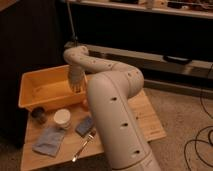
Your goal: Place pepper in plastic cup
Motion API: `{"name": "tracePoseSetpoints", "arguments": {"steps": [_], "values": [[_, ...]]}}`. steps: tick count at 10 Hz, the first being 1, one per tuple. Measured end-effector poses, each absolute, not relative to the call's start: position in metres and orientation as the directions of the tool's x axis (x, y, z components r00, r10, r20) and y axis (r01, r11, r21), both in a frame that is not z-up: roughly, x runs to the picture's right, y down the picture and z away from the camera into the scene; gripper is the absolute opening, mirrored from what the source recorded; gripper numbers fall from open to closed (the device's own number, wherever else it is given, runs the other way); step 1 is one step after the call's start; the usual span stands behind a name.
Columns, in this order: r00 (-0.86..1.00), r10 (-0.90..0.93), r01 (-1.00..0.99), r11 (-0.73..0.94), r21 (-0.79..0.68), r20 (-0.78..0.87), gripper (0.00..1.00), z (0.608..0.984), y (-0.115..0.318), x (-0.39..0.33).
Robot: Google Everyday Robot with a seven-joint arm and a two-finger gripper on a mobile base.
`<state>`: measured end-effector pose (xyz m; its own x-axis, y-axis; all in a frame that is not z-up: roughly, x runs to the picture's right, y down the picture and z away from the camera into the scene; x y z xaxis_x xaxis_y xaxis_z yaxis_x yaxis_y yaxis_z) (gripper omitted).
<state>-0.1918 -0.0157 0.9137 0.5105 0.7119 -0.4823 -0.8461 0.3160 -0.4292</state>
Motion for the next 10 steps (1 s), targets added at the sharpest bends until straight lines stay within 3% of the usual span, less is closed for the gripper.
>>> {"name": "tracePoseSetpoints", "arguments": {"steps": [3, 10], "values": [[0.527, 0.731, -0.845, 0.394, -0.361, -0.434, 0.66, 0.925, -0.041, -0.189], [0.55, 0.723, -0.832, 0.432, -0.348, -0.418, 0.66, 0.949, -0.043, -0.187]]}}
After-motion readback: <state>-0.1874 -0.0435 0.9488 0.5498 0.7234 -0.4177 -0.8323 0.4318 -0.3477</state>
